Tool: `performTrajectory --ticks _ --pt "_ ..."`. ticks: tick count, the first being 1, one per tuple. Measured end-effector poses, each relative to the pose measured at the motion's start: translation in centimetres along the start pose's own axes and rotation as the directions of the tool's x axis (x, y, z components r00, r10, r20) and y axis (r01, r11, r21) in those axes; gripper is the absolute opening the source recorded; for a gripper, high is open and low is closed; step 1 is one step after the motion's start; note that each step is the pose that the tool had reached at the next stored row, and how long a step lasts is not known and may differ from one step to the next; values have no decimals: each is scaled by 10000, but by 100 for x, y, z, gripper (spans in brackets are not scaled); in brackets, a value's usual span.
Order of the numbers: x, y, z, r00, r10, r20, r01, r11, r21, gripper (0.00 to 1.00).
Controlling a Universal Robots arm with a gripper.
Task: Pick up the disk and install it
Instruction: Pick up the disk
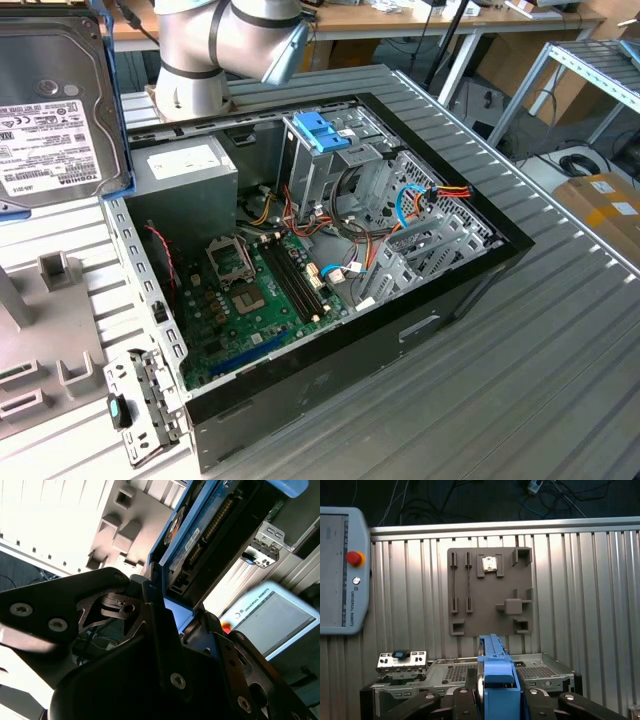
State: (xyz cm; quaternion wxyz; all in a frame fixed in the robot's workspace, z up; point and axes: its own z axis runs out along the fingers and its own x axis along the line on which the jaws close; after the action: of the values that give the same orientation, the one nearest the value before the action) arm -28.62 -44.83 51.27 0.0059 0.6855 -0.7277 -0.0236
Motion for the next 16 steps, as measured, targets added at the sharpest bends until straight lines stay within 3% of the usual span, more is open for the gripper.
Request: performTrajectory --ticks 16 --pt "-6 -106 3 10000 0 -6 0 10000 1 37"
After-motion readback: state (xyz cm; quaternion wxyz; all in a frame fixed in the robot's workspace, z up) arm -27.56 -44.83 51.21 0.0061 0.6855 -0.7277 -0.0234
